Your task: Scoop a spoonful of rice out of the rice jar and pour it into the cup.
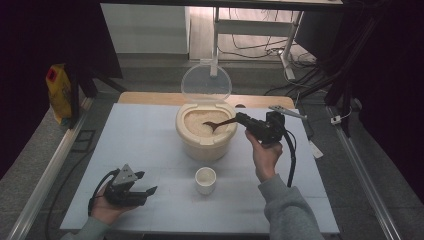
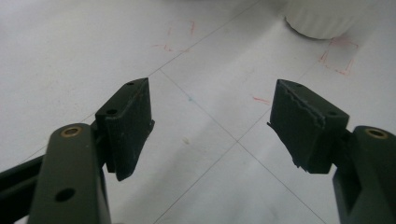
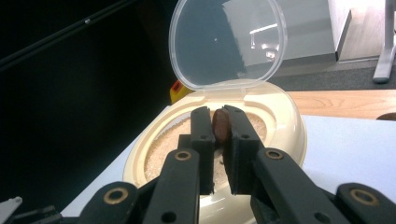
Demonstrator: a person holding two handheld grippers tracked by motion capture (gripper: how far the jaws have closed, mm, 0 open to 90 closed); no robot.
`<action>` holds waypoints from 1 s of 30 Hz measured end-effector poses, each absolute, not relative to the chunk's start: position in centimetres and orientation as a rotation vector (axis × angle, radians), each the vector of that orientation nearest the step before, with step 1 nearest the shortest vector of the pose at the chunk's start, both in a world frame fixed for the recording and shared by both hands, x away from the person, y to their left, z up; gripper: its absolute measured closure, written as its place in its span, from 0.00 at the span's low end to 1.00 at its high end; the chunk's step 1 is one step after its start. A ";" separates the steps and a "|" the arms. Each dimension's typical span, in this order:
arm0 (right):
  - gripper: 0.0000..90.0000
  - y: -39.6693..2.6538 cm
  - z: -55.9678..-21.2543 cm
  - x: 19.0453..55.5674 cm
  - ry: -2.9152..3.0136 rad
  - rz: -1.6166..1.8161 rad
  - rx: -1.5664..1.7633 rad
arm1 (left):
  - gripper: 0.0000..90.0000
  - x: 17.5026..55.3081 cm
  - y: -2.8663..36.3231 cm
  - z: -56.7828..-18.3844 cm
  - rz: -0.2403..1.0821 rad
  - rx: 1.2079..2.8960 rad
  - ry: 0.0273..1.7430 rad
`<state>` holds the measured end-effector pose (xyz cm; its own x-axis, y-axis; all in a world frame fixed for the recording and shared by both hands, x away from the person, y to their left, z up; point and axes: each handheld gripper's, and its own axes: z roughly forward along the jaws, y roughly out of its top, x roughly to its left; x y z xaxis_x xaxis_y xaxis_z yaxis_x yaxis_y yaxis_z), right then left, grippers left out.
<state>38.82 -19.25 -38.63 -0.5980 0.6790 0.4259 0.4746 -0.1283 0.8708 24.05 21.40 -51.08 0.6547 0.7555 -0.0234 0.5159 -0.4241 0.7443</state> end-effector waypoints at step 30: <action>0.92 -20.8 -39.9 39.3 1.842 1.966 1.596 | 0.32 24.1 21.4 -51.1 0.412 2.122 0.981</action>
